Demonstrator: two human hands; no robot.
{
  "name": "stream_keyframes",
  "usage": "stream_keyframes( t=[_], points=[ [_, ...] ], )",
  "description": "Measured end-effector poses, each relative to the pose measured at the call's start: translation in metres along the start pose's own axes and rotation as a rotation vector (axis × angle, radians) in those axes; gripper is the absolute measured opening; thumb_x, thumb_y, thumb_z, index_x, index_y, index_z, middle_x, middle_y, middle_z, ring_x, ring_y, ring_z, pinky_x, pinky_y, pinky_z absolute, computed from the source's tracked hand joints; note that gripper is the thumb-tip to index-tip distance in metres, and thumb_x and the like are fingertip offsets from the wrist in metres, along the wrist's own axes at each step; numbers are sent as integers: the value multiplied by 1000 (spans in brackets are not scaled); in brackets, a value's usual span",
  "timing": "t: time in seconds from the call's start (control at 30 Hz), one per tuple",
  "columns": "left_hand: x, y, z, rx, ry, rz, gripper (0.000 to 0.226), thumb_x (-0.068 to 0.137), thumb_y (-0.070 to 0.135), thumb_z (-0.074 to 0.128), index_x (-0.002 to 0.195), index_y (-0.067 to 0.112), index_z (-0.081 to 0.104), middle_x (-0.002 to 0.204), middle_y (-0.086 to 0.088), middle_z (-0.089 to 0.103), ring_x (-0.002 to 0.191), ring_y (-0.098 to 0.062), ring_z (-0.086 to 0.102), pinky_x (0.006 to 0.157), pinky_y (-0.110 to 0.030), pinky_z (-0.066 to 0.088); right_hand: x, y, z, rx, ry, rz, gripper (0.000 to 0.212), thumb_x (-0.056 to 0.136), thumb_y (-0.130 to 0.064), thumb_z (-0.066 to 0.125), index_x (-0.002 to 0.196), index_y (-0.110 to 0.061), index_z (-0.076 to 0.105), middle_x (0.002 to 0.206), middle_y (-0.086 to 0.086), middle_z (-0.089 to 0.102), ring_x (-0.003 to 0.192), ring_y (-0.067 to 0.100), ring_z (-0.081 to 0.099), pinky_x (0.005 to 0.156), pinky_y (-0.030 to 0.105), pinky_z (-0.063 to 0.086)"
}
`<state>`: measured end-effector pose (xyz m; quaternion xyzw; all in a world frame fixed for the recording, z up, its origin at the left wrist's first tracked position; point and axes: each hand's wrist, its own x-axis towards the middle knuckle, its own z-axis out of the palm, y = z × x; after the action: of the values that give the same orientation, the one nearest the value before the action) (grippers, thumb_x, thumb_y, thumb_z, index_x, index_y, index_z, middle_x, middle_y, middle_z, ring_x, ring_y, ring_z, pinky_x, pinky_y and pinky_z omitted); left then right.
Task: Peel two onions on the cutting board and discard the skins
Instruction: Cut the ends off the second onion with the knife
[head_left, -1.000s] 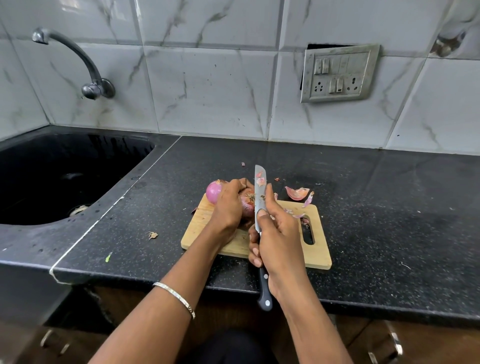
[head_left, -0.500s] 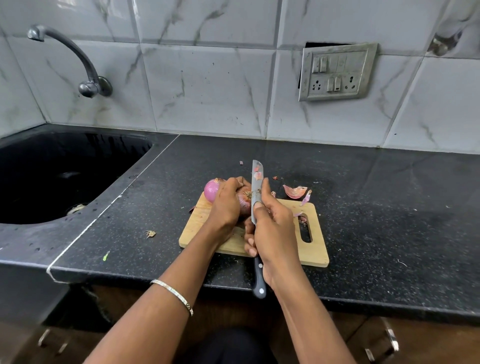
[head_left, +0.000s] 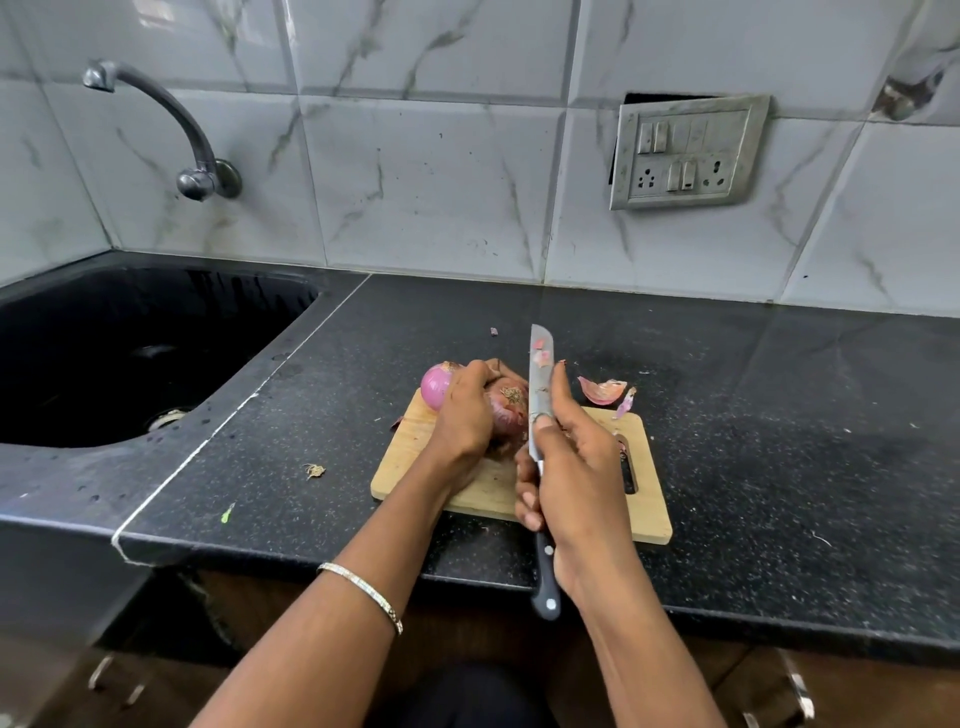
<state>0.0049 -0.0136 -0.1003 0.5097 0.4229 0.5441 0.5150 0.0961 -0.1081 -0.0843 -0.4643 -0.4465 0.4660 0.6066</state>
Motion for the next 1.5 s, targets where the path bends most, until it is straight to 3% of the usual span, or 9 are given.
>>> stream_keyframes(
  t=[0.13, 0.43, 0.57, 0.73, 1.0, 1.17, 1.27, 1.4, 1.5],
  points=[
    [3, -2, 0, -44, -12, -13, 36, 82, 36, 37, 66, 18, 63, 66, -12, 60, 53, -19, 51, 42, -27, 38, 1, 4, -2, -40, 5, 14, 53, 108, -13, 41, 141, -55, 49, 64, 6, 42, 46, 12, 36, 39, 23, 31],
    [3, -2, 1, -55, 3, -33, 33, 80, 40, 40, 77, 14, 60, 77, -16, 58, 68, -27, 51, 54, -31, 39, -3, 6, 1, -74, -17, 21, 54, 108, -14, 40, 142, -55, 48, 64, 8, 43, 47, 14, 36, 38, 23, 31],
    [1, -1, 2, -19, 17, -14, 29, 77, 40, 41, 71, 23, 64, 86, -17, 60, 80, -29, 52, 67, -39, 44, -5, 7, 4, -86, 13, 18, 54, 108, -14, 40, 142, -55, 48, 64, 8, 42, 47, 14, 35, 39, 23, 32],
    [-8, 5, 4, 60, 54, -2, 25, 78, 37, 37, 89, 28, 58, 109, -8, 59, 100, -25, 55, 94, -46, 49, 11, 2, 10, -114, 39, 1, 53, 108, -11, 38, 146, -45, 49, 59, 8, 41, 44, 14, 35, 37, 23, 31],
    [0, -2, 3, 61, 8, 22, 27, 86, 40, 46, 75, 23, 63, 86, -9, 61, 80, -26, 53, 74, -44, 45, -3, 10, 4, -186, 64, -3, 54, 106, -12, 39, 142, -50, 51, 58, 5, 47, 41, 17, 39, 39, 25, 35],
    [-1, -1, 3, 176, 30, 47, 21, 79, 41, 41, 83, 28, 56, 94, 2, 57, 98, -22, 53, 97, -49, 47, 12, 5, 6, -160, 49, 18, 50, 106, -10, 38, 142, -41, 55, 56, 5, 44, 42, 15, 38, 37, 24, 33],
    [1, -3, 3, 220, -1, 126, 43, 73, 52, 39, 75, 14, 58, 82, -12, 58, 83, -26, 49, 84, -58, 46, 3, 7, 0, -114, 16, 64, 49, 108, -14, 39, 140, -48, 54, 61, 7, 44, 45, 14, 36, 38, 22, 30],
    [3, -4, 3, 213, 42, 83, 41, 87, 43, 38, 80, 9, 60, 86, -13, 63, 80, -24, 55, 81, -42, 52, -2, 7, 2, -72, 17, 66, 50, 108, -14, 39, 140, -50, 53, 64, 9, 43, 46, 13, 36, 38, 21, 30],
    [7, -11, 0, 196, 21, 85, 59, 76, 53, 36, 84, 1, 62, 90, -27, 62, 81, -37, 52, 78, -56, 44, 11, 3, 6, -106, 34, 53, 51, 108, -13, 38, 144, -46, 51, 60, 7, 44, 44, 14, 37, 38, 22, 31]
  ],
)
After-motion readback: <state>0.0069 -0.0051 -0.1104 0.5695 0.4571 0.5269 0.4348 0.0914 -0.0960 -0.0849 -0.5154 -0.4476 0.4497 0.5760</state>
